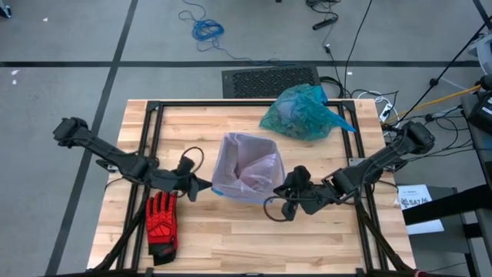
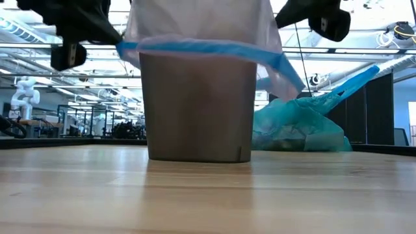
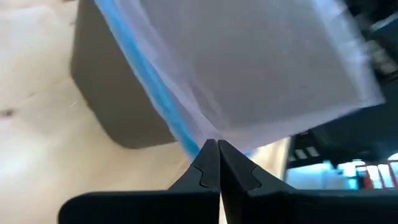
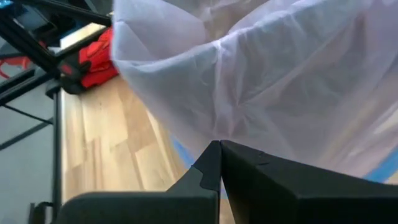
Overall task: Place trash/remove bag and relplace
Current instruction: Put the pink trash bag into the trash bin
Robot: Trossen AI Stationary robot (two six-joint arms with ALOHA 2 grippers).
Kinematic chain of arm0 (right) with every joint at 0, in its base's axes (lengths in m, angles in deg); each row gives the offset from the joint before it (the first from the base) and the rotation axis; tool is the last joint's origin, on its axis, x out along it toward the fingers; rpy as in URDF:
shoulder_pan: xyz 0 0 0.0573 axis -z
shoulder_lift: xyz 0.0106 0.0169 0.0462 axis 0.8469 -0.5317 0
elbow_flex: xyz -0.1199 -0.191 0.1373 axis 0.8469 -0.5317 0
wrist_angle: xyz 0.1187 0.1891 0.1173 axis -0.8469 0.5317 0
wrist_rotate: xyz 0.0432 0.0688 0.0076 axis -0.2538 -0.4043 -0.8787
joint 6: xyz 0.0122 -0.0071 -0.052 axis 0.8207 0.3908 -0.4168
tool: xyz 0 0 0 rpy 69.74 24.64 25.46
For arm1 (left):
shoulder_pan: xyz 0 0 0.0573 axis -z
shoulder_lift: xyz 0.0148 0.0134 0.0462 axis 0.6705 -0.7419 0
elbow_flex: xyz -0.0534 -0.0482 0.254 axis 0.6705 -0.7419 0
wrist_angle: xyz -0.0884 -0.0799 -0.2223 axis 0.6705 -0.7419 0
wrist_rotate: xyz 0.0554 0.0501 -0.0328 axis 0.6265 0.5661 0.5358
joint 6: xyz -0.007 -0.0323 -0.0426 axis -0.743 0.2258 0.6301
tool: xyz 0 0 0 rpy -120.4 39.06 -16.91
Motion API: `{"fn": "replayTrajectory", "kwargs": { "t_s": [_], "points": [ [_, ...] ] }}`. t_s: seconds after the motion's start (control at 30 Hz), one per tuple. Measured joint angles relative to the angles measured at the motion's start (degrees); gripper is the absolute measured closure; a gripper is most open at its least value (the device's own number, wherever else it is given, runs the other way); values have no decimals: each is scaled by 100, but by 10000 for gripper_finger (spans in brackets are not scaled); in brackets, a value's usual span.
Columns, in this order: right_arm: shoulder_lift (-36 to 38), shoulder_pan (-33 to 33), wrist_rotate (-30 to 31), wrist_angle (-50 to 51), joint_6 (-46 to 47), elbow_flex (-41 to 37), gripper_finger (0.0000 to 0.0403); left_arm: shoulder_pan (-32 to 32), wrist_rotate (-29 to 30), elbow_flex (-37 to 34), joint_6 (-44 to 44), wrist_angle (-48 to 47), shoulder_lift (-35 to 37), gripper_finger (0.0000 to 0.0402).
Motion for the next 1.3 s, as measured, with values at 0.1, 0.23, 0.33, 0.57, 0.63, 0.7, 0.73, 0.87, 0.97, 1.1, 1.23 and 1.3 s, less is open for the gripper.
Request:
{"fn": "replayTrajectory", "kwargs": {
  "t_s": [0.1, 0.23, 0.33, 0.57, 0.63, 0.7, 0.73, 0.87, 0.97, 1.1, 1.23, 1.3],
  "points": [
    [-96, 55, -25, 36, -47, -1, 403, -17, 3, -4, 0, 9, -232, 402],
    [-309, 115, -55, 99, -58, 0, 403, -69, 26, -9, 9, 35, -457, 402],
    [-557, 155, -228, 89, 8, 0, 403, -112, 26, -9, 11, 33, -641, 402],
    [-1169, 161, -329, 84, 305, -2, 403, -114, 48, -36, 172, 131, -1128, 402],
    [-1302, 159, -331, 84, 502, -2, 403, -120, 54, -105, 269, 259, -1270, 402],
    [-1355, 144, -332, 95, 718, -4, 403, -118, 53, -176, 316, 435, -1365, 402],
    [-1340, 114, -329, 86, 814, -4, 403, -117, 53, -230, 319, 535, -1406, 402],
    [-956, -125, -331, 76, 935, -4, 403, -118, 70, -499, 478, 907, -1442, 402],
    [-471, -321, -328, 85, 1004, -4, 403, -118, 92, -639, 607, 923, -1442, 402],
    [297, -380, -59, -34, 1162, 230, 403, -118, 94, -844, 619, 1242, -1442, 402],
    [662, 66, 25, -595, -229, 993, 403, -118, 152, -876, 614, 1326, -1442, 402],
    [542, 523, -419, -382, -950, 1590, 403, -118, 156, -876, 614, 1346, -1421, 402]
  ]
}}
